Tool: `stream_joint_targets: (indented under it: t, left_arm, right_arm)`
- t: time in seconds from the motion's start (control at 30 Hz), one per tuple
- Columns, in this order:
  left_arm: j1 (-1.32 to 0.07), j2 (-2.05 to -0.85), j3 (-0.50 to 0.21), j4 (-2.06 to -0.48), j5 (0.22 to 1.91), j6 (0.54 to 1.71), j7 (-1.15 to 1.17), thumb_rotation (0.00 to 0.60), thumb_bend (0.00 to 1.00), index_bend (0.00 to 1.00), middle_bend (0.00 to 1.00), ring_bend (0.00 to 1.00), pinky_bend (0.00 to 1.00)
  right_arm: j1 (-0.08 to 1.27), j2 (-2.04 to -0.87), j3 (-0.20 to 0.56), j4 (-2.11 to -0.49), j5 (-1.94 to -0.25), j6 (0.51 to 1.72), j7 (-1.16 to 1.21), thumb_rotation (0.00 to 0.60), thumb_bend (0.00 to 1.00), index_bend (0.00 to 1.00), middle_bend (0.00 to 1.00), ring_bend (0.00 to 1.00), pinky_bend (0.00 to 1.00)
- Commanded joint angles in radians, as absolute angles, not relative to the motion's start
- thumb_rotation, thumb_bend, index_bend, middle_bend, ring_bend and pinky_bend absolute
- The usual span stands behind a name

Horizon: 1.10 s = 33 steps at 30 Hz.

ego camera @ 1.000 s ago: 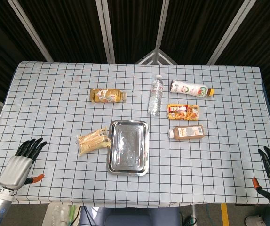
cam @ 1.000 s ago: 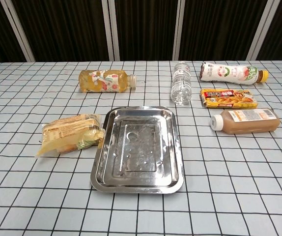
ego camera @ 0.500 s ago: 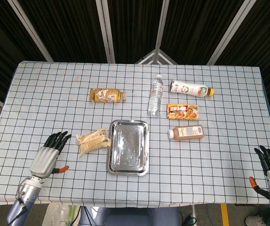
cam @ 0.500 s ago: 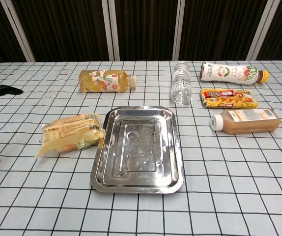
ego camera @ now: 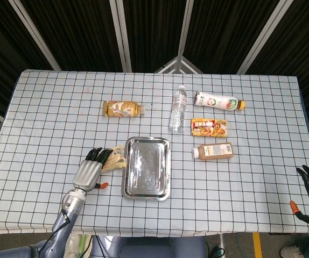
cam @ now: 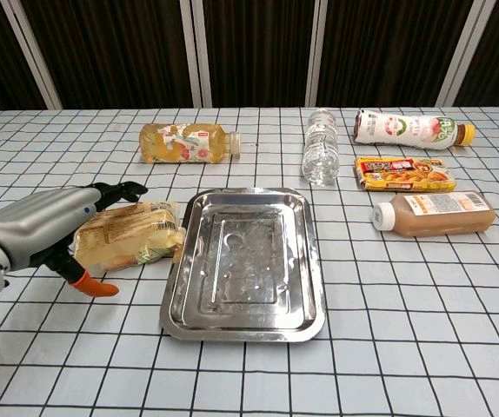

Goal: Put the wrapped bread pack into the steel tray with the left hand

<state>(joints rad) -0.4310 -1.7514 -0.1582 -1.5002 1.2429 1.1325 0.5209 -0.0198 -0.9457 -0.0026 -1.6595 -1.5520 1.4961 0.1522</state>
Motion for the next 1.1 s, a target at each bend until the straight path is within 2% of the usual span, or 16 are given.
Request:
stream_joint_targets:
  t: [0.03, 0.13, 0.37, 0.47, 1.1]
  left_arm:
    - [-0.462, -1.8, -0.186, -1.446, 1.199, 1.115, 0.523, 0.6, 0.08, 0.0, 0.11, 0.06, 0.07]
    - [-0.471, -1.815, -0.19, -1.422, 1.196, 1.121, 0.522, 0.6, 0.08, 0.0, 0.15, 0.1, 0.09]
    - [-0.482, -1.836, -0.2, -1.385, 1.166, 1.121, 0.501, 0.6, 0.14, 0.24, 0.4, 0.34, 0.34]
    - [-0.48, -1.84, -0.201, -1.385, 1.175, 1.142, 0.485, 0.6, 0.16, 0.27, 0.44, 0.39, 0.39]
    - [-0.449, -1.742, -0.199, -1.576, 1.311, 1.296, 0.391, 0.6, 0.17, 0.28, 0.45, 0.4, 0.42]
  right_arm:
    - [-0.022, -0.943, -0.002, -1.657, -1.552, 1.502, 0.16, 0.6, 0.41, 0.0, 0.0, 0.0, 0.0]
    - [-0.021, -0.944, -0.003, -1.655, -1.551, 1.498, 0.158, 0.6, 0.41, 0.0, 0.0, 0.0, 0.0]
    - [-0.019, -0.947, -0.003, -1.657, -1.546, 1.493, 0.146, 0.6, 0.41, 0.0, 0.0, 0.0, 0.0]
    - [-0.019, -0.948, -0.003, -1.658, -1.546, 1.493, 0.143, 0.6, 0.41, 0.0, 0.0, 0.0, 0.0]
    - [-0.015, -0.948, -0.007, -1.66, -1.548, 1.487, 0.143, 0.6, 0.41, 0.0, 0.0, 0.0, 0.0]
